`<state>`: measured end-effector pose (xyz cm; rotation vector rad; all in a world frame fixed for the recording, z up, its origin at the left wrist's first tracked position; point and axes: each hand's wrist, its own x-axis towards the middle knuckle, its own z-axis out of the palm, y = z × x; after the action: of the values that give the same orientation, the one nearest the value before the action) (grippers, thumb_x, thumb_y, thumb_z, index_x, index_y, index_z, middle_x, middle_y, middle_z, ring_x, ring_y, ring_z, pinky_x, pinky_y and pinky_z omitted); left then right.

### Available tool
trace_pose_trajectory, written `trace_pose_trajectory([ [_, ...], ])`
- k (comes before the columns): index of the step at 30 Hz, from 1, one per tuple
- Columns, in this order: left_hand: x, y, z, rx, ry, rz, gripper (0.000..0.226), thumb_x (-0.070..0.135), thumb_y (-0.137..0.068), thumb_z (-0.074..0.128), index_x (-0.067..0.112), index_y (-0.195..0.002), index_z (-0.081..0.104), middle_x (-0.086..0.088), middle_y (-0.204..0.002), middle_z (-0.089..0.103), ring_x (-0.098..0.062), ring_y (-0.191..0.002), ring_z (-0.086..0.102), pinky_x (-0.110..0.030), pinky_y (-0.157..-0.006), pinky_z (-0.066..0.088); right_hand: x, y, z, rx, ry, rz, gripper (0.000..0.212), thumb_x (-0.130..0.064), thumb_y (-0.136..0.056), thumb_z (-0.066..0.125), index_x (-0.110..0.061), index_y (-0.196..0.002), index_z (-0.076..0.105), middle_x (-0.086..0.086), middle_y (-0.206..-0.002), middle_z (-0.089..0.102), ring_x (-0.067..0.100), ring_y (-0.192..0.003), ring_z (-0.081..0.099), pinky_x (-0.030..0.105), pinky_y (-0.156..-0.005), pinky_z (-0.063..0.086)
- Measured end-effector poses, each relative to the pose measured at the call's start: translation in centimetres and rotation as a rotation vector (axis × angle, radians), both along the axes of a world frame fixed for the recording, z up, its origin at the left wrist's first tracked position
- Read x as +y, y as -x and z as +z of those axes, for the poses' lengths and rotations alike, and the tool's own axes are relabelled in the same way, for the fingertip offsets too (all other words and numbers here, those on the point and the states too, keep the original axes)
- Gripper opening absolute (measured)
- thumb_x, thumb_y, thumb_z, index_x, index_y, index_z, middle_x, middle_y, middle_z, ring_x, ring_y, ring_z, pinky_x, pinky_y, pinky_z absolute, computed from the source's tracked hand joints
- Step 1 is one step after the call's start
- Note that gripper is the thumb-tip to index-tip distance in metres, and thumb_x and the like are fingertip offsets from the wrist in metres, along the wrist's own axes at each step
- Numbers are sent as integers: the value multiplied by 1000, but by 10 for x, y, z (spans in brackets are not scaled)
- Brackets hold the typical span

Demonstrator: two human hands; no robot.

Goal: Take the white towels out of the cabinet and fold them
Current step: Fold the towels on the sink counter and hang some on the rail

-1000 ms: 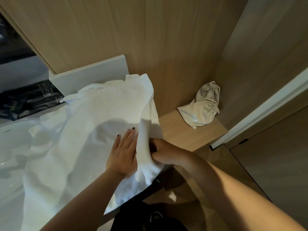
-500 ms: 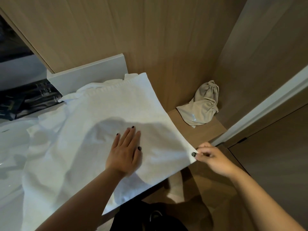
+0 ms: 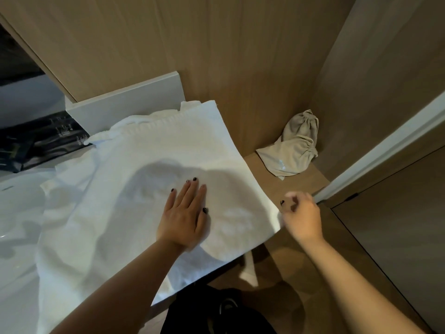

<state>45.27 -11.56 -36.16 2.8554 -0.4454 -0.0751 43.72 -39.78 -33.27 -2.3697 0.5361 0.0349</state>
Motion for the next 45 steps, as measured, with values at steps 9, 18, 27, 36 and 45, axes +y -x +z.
trace_pose_trajectory([
  [9, 1, 1, -2, 27, 43, 141, 70, 45, -97, 12, 12, -158, 8, -4, -165, -1, -13, -152, -9, -33, -123, -4, 123, -8, -28, -131, 416, 745, 61, -37, -102, 13, -12, -157, 8, 5, -165, 2, 18, -152, -5, 39, -123, -5],
  [18, 40, 61, 4, 82, -31, 355, 62, 46, -99, 7, 30, -158, -6, 4, -163, -19, -13, -148, -24, -35, -120, -17, 123, -18, -34, -5, 536, 790, 70, -59, -98, 4, -23, -156, -10, -3, -164, -14, 17, -151, -15, 48, -117, -14],
  [27, 69, 161, 18, 80, 4, 583, 60, 45, -104, 20, 20, -158, 13, -4, -166, -3, -20, -151, -13, -34, -120, -11, 119, -19, -27, 100, 558, 850, 71, -59, -97, 2, -21, -153, -21, -2, -161, -27, 17, -147, -26, 50, -120, -7],
  [36, 109, 196, 41, -92, 446, 1349, 44, 25, -98, 54, 15, -140, 45, -8, -143, 45, -28, -134, 39, -51, -111, 28, 183, 9, 2, -1, 473, 963, 66, -23, -101, 38, -17, -157, 5, 7, -165, -9, 28, -152, -5, 49, -122, 11],
  [45, 165, 206, 39, 186, 561, 1389, 28, 48, -96, 53, 21, -95, 57, 6, -81, 63, -16, -81, 58, -42, -93, 31, 279, 49, -2, 225, 585, 1200, 65, -61, -99, 16, -42, -151, -19, 1, -159, -31, 35, -145, -29, 72, -108, -5],
])
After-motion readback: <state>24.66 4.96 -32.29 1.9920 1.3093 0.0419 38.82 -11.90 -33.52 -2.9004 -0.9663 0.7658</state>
